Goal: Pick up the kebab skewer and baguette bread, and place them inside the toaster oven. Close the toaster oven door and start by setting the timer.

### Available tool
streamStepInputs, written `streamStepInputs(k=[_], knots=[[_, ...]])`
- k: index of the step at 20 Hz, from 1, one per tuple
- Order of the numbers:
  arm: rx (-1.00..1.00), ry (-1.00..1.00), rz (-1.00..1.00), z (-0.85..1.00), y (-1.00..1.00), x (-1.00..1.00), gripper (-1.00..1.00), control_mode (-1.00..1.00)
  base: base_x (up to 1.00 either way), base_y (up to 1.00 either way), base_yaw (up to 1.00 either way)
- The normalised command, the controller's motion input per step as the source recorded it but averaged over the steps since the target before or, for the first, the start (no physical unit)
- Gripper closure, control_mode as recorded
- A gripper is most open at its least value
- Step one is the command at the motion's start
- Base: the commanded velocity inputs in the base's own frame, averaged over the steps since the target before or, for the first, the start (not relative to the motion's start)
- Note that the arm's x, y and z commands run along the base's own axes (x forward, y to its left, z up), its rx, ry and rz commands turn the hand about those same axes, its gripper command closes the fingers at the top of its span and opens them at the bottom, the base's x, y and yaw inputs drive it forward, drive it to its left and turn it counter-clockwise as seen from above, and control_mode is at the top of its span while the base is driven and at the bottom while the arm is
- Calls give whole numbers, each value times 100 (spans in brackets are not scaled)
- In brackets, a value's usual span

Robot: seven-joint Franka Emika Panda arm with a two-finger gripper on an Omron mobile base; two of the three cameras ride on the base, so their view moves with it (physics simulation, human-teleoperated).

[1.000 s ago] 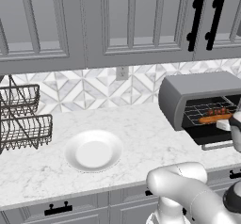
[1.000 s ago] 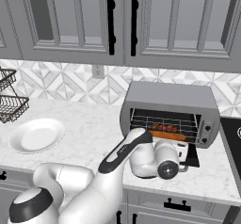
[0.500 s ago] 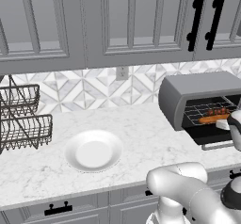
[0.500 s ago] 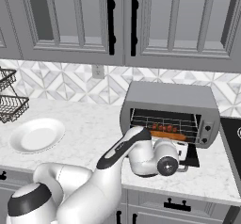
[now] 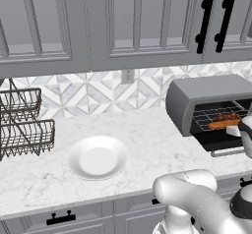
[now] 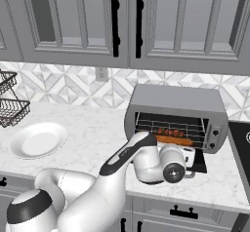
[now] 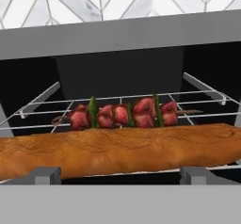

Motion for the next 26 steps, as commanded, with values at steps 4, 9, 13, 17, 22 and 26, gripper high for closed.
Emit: streamStepInputs(k=[4, 9, 13, 17, 22, 26], knots=[[0, 0, 0, -6, 0, 0, -100, -100, 0, 0, 0], [0, 0, 0, -3, 0, 4, -100, -100, 0, 0, 0], [0, 0, 0, 0, 0, 6, -100, -100, 0, 0, 0], [0, 0, 0, 0, 0, 14, -100, -100, 0, 0, 0], [0, 0, -1, 0, 0, 19, -100, -100, 0, 0, 0], [0, 0, -2, 0, 0, 18, -100, -100, 0, 0, 0]])
